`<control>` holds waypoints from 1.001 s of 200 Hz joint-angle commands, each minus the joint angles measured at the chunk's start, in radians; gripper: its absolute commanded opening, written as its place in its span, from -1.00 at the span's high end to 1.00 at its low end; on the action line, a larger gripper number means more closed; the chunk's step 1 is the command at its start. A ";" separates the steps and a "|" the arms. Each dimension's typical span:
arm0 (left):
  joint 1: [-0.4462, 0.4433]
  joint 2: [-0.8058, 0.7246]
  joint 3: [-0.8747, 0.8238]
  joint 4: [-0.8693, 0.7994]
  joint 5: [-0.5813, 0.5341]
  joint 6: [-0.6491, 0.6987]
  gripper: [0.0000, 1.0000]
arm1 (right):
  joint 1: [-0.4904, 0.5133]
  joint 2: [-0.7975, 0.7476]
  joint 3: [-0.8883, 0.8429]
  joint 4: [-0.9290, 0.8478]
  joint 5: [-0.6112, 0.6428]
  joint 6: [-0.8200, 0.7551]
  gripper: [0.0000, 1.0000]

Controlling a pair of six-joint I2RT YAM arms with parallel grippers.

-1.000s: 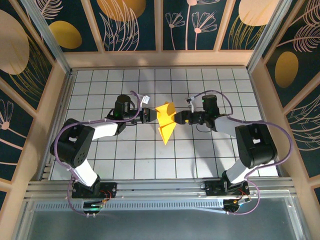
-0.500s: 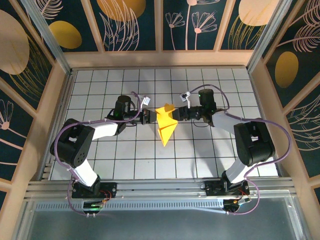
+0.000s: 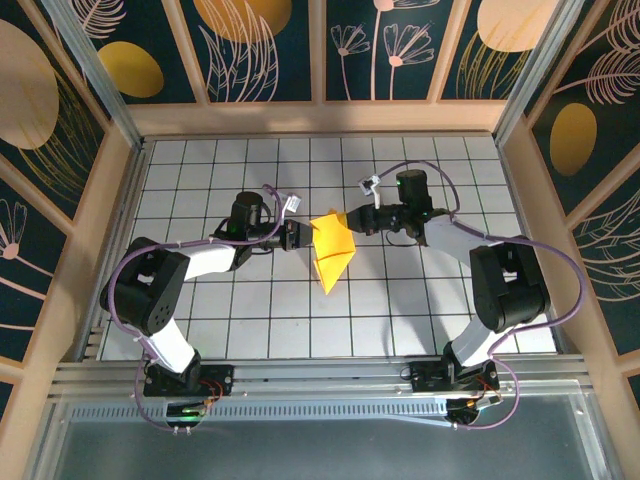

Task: Fold a paper plane with a square sheet of paper (fold left side to right side)
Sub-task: Fold the wing for the fifth time at the center of the table.

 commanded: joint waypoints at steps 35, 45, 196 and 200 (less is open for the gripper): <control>0.000 -0.041 -0.043 -0.031 -0.156 0.038 0.17 | 0.005 0.079 0.036 -0.039 0.099 0.087 1.00; 0.000 -0.056 -0.045 -0.053 -0.202 0.042 0.09 | 0.003 0.094 0.044 -0.036 0.108 0.130 1.00; -0.502 -0.075 0.189 -0.632 -0.950 0.210 -0.07 | -0.020 0.191 0.140 -0.208 0.244 0.370 1.00; -0.516 -0.059 0.214 -0.642 -0.965 0.210 -0.08 | -0.021 0.192 0.142 -0.207 0.244 0.371 1.00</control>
